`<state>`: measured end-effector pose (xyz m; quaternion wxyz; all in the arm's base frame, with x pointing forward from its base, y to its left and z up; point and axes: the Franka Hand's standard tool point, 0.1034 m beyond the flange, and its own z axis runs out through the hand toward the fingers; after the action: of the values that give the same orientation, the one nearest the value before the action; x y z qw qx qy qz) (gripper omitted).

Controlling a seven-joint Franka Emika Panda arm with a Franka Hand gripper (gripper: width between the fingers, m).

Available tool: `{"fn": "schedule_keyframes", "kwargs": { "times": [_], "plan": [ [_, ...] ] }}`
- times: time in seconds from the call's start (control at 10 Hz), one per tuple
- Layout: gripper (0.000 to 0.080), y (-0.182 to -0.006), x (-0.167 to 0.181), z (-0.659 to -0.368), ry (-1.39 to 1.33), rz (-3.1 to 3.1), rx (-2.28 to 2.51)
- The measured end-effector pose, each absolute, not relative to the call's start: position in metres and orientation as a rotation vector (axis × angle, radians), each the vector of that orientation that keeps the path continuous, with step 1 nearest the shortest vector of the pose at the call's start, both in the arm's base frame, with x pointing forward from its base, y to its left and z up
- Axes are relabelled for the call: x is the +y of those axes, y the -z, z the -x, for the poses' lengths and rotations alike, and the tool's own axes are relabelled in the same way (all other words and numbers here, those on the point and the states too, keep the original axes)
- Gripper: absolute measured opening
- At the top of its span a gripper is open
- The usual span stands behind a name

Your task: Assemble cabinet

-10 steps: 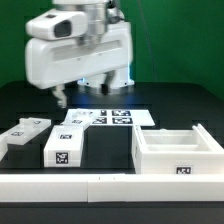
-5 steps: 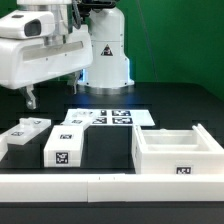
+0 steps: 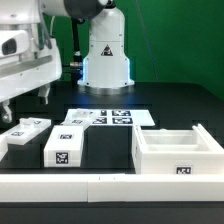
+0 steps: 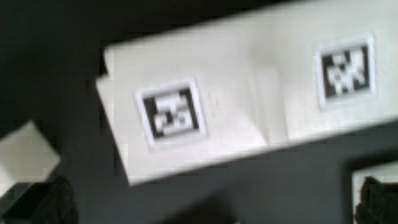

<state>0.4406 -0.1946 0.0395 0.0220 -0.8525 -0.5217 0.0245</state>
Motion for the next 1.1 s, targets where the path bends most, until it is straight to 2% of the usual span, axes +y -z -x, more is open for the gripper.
{"fn": "schedule_keyframes", "kwargs": {
  "times": [0.5,0.9,1.1],
  "plan": [
    [0.0795,-0.021,-0.197,-0.425,-0.115,2.613,-1.605],
    [0.0795,-0.022,-0.2,-0.424,-0.11,2.598,-1.634],
    [0.0795,-0.027,-0.214,-0.423,-0.054,2.56,-1.794]
  ]
}}
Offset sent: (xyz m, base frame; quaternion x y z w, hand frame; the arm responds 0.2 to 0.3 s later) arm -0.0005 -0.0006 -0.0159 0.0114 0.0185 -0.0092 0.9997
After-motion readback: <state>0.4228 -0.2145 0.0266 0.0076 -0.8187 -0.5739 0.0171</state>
